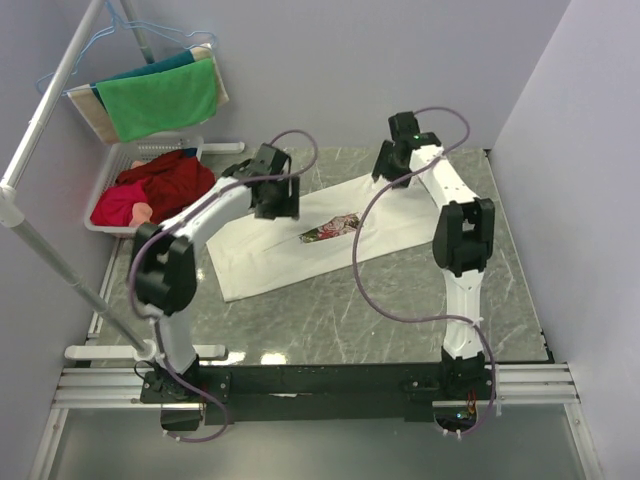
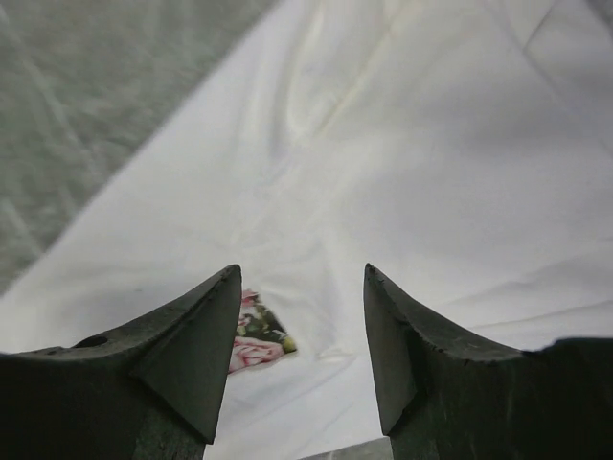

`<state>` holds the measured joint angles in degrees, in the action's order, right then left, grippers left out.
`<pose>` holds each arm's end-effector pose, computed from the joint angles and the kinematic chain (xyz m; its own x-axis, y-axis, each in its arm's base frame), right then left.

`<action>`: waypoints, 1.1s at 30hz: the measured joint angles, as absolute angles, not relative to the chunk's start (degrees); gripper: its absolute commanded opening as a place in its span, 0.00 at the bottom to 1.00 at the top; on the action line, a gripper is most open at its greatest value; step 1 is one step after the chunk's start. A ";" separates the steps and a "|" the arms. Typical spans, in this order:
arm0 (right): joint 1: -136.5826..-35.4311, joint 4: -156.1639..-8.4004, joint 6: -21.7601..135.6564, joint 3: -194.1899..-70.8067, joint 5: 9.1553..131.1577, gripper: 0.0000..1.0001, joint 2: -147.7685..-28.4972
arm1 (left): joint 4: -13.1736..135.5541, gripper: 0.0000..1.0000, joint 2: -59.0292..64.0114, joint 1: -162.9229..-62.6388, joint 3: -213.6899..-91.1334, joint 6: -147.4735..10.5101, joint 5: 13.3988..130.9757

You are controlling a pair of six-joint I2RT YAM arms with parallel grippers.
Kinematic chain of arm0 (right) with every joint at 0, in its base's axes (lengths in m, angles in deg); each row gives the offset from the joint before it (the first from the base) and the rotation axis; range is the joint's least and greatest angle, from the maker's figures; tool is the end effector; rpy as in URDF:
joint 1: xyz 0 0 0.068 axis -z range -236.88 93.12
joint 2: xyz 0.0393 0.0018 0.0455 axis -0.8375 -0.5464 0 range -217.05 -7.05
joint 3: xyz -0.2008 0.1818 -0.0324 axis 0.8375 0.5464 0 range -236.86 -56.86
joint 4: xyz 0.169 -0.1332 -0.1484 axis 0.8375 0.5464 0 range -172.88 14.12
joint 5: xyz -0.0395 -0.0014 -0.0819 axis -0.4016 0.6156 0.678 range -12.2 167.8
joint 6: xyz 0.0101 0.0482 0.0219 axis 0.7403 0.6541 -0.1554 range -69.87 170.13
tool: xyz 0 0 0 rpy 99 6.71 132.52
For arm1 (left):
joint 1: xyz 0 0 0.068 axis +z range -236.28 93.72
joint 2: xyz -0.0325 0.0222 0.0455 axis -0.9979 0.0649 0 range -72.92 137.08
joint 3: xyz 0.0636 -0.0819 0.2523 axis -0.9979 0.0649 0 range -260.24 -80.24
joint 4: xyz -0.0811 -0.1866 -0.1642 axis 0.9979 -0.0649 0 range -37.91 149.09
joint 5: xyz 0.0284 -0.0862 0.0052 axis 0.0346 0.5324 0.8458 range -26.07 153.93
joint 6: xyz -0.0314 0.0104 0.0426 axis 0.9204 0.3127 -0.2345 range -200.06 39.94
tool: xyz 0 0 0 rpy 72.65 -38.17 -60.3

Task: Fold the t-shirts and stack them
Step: Fold the tshirt

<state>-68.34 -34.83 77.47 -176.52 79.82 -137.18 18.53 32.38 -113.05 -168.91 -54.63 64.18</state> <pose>0.4895 0.0979 0.2364 -0.8253 0.3009 -0.4778 0.2235 0.9511 0.2131 0.3579 -0.1808 0.2635 -0.8720 -0.0410 -0.4878 0.0866 0.9678 -0.2362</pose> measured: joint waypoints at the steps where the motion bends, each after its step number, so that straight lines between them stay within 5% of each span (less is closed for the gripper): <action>1: -68.23 -35.61 77.49 -176.59 79.84 0.61 -135.41 | 19.01 0.69 35.68 -113.22 -172.53 -55.20 64.35; 11: -63.86 -37.58 79.96 -169.07 81.09 0.61 -121.88 | 22.09 0.71 63.11 -117.96 -198.37 -59.44 65.64; 22: -58.62 -39.02 81.84 -152.50 77.85 0.60 -117.97 | 29.46 0.73 65.82 -123.91 -203.40 -66.96 64.02; 33: -58.57 -40.27 81.73 -150.12 74.44 0.59 -114.03 | 32.63 0.82 75.22 -126.03 -210.72 -72.42 57.75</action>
